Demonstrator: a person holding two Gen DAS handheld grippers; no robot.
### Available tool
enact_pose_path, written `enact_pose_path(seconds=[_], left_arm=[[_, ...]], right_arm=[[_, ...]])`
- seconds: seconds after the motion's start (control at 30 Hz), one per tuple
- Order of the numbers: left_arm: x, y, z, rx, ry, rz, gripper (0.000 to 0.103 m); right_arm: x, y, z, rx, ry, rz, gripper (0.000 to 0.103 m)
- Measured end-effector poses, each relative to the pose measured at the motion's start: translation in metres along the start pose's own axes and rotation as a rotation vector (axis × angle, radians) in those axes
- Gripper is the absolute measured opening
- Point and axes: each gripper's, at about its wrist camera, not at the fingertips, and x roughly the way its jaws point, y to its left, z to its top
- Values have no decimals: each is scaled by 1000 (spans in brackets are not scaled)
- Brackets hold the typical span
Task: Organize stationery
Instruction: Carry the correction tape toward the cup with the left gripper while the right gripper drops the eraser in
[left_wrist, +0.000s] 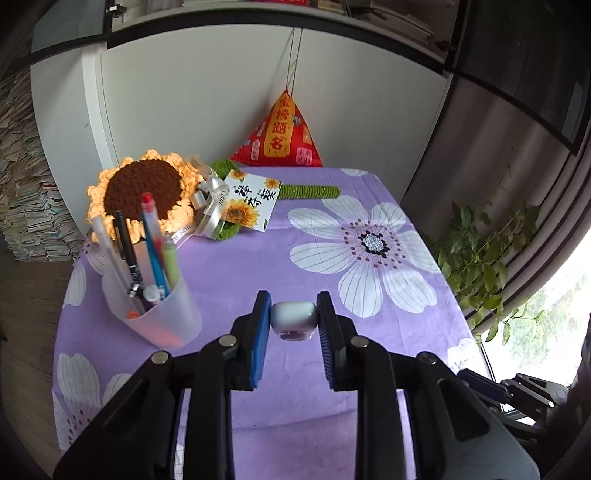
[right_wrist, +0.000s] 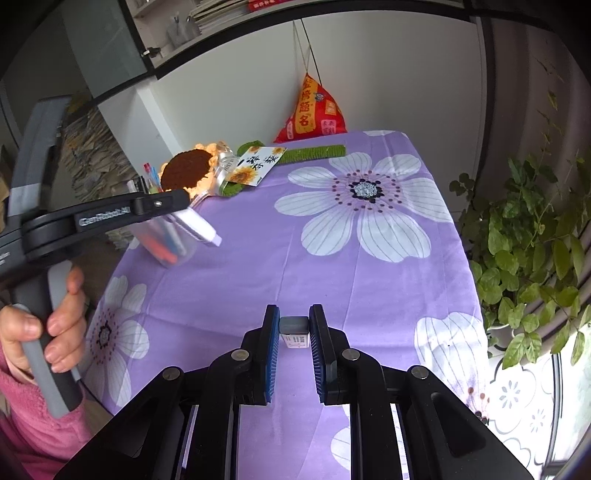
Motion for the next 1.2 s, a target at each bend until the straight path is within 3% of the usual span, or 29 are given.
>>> enact_pose_path(seconds=[0.27,0.63,0.9,1.2], left_arm=[[-41,24,-22,-21,-50,6,23],[-73,82,-46,-83,-108,98,23],[-80,106,-55,-108,-128,95,23],[-79,122,-62,-126,-119,87,23]], right_arm=[[-5,19,17,-39,-24,14,18],[-9,103,64,-180,-95,111,18],[0,149,95,-226,-109,176,18],[29,189,117,-272,-76,177,18]])
